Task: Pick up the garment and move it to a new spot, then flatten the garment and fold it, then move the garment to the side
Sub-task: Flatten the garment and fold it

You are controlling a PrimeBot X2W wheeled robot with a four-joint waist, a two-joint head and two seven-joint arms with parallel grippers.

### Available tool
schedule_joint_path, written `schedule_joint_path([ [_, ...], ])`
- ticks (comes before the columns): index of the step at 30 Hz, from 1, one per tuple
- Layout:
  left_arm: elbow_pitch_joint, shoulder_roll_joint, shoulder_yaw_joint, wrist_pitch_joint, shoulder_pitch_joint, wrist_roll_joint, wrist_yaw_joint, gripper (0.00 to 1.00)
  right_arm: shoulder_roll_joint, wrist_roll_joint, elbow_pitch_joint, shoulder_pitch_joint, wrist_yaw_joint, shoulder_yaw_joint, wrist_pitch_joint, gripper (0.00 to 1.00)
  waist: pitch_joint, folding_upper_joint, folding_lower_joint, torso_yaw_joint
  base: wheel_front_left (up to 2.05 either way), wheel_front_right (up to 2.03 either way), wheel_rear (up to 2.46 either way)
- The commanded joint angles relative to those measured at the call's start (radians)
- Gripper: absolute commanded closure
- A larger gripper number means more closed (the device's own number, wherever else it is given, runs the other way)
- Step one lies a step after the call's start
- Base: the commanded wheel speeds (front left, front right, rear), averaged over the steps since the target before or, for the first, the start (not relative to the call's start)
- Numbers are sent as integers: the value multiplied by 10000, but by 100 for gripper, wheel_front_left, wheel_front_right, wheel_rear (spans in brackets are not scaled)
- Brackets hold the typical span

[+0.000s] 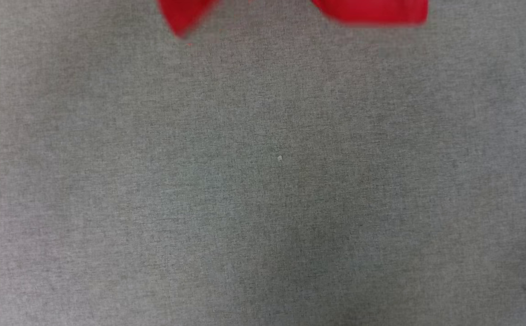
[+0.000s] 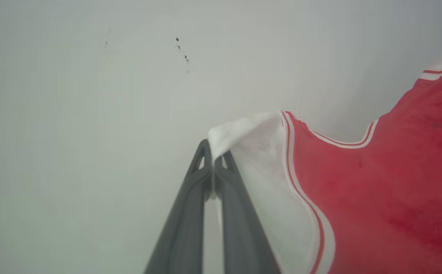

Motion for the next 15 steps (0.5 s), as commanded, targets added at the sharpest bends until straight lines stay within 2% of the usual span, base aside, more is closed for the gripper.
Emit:
schedule_joint_path([
  [1,335,-152,-55,-360,-422,50,3,100,196,-155,329,-492,-7,-38,-322,100,61,0,-1,29,0,0,0],
  [8,1359,-325,-670,-1155,-1047,-211,1,100,625,-240,1357,-1269,-7,331,-908,100,157,0,-1,143,0,0,0],
  [15,1846,-386,-1545,-1863,-555,-875,0,100,913,134,2070,-647,-7,1128,-1308,100,412,0,-1,146,0,0,0],
])
